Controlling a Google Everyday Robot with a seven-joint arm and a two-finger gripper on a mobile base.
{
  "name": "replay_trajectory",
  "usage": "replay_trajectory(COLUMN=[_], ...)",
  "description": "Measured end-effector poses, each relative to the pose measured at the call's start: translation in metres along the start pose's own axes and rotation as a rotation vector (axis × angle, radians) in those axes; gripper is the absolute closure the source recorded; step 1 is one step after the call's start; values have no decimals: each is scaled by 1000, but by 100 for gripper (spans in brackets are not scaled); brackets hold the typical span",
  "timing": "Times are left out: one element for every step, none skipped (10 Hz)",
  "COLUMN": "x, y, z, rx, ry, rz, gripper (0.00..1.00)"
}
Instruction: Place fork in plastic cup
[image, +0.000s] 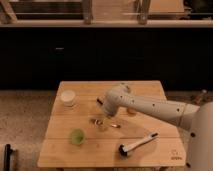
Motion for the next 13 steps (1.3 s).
replay_trajectory(x=[-1,-1,-1,0,1,3,4,6,8,9,11,12,13], y=[2,4,8,9,11,14,15,17,18,18,19,19,19], z=[4,9,14,16,18,21,22,24,25,26,27,28,28], rx=[-6,-13,-21,-24,-27,-28,-29,-31,-31,-31,-33,-33,-31], ry=[6,15,26,30,33,39,42,45,48,48,49,49,47], rz=[-5,-9,-12,-13,-11,-8,-6,-4,-2,-1,0,2,2], gripper=[20,20,20,20,20,20,20,20,20,20,21,26,38])
